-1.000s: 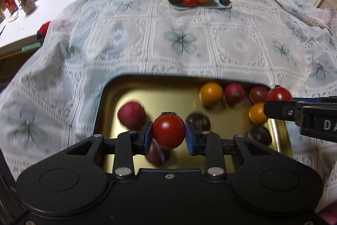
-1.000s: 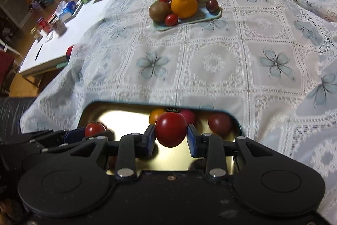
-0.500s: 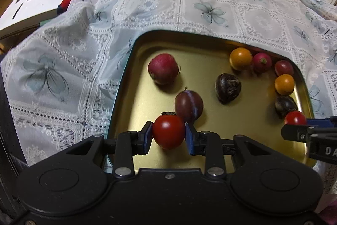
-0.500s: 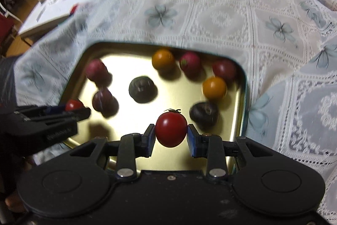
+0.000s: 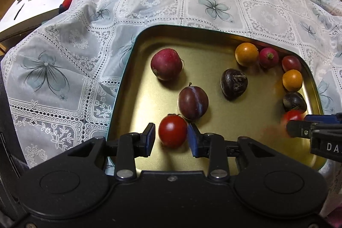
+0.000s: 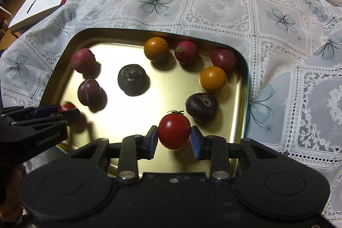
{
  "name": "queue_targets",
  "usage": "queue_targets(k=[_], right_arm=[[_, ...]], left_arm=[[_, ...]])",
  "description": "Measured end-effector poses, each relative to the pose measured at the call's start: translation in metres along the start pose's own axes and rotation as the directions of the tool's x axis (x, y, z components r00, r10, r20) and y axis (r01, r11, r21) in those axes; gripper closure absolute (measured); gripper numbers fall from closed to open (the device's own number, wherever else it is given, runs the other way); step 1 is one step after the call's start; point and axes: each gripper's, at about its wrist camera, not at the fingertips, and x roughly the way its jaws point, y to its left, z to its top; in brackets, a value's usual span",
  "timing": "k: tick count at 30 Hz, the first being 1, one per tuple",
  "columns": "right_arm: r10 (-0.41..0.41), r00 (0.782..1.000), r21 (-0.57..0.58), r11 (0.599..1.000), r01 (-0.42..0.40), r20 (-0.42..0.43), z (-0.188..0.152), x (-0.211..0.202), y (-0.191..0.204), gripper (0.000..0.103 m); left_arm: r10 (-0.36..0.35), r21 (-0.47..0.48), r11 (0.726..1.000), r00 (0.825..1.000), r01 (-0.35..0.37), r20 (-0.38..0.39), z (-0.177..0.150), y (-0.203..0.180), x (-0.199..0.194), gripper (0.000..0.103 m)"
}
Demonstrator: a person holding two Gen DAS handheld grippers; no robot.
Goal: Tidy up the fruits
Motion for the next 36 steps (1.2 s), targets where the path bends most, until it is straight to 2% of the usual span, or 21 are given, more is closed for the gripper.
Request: queue_targets(k=[18,36], right_arm=[[0.000,1.000,-0.034,0.999,0.000,0.013,-0.007,-0.017,0.006,0.068],[-0.009,1.000,-0.029,1.000,0.008,-0.011,-0.012,-0.016,0.004,0.068]], left_arm=[[0.015,-0.019,1.000,1.000,-0.016,-0.013,-0.009,-0.002,-0.005,0.061],[0.010,-0.015,1.000,1.000,-0.010,-0.022,-0.014,-0.007,-0.009,0.061]])
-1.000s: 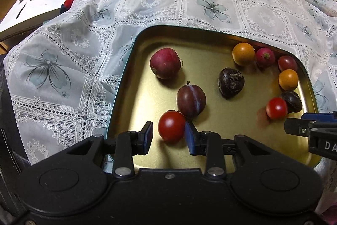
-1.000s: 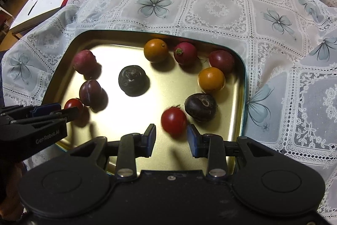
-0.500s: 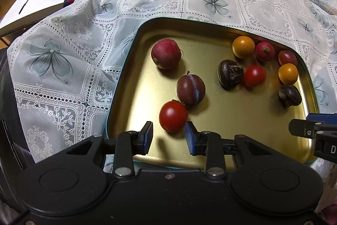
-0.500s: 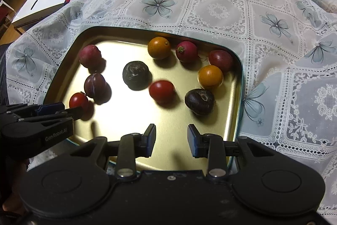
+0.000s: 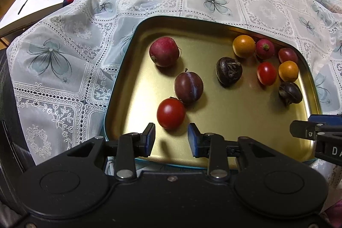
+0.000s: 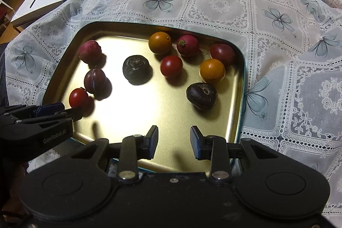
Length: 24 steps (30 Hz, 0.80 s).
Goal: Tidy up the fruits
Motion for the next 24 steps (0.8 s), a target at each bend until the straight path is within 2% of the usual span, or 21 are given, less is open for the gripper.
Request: queue_targets(k=[24], right_arm=[[0.003,1.000,-0.005,1.000,-0.003,-0.027,-0.0030,0.0052,0.0011,0.068]], left_arm=[[-0.008,0.007,1.000,1.000,0.008,-0.016,-0.0021,-0.0023,0.0005,0.062]])
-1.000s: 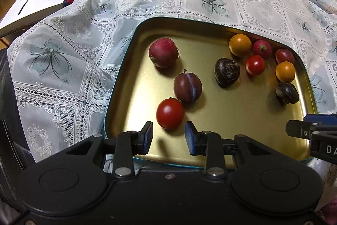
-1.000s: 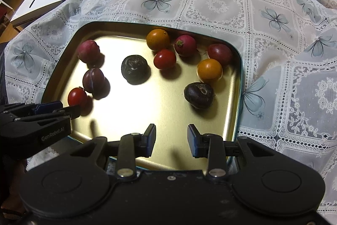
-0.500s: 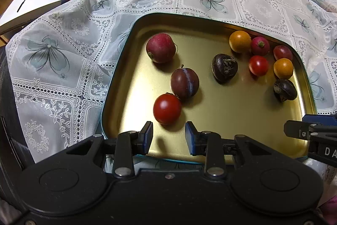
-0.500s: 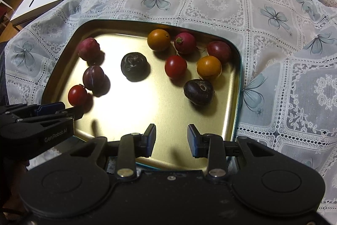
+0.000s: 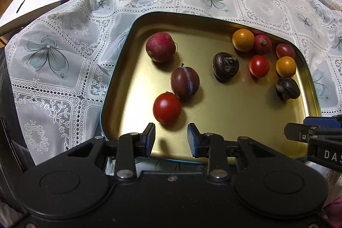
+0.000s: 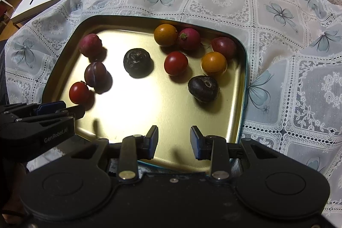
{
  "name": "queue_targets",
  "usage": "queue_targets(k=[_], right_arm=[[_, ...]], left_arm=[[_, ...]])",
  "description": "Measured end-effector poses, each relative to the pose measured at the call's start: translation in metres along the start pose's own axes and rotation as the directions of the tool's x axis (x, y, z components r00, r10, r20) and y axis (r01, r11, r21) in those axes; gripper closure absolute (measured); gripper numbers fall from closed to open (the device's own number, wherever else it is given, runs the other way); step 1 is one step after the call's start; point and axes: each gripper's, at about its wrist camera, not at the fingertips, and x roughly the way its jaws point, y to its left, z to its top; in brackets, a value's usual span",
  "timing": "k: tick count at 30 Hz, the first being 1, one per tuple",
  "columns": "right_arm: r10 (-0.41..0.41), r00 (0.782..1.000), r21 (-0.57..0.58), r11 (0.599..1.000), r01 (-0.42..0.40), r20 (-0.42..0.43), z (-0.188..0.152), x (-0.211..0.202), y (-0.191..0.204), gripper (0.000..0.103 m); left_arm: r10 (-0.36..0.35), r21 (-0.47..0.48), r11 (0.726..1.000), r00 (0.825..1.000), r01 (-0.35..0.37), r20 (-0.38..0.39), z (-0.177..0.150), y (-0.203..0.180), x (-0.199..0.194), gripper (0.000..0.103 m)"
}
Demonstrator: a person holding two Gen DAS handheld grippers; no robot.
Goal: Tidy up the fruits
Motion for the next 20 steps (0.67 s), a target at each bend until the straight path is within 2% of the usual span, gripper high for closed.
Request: queue_targets(k=[16,20], right_arm=[[0.002,1.000,-0.002,1.000,-0.002,-0.016,0.0005,0.0033,0.0001,0.068],[0.003,1.000,-0.003,1.000,-0.003,-0.020,0.0007,0.0034,0.0004,0.068]], left_arm=[[-0.015,-0.004,1.000,1.000,0.015,-0.017,-0.0001,-0.0004,0.0017,0.062],[-0.008,0.001,1.000,1.000,0.008,-0.002,-0.0010,-0.0016,-0.0004,0.062]])
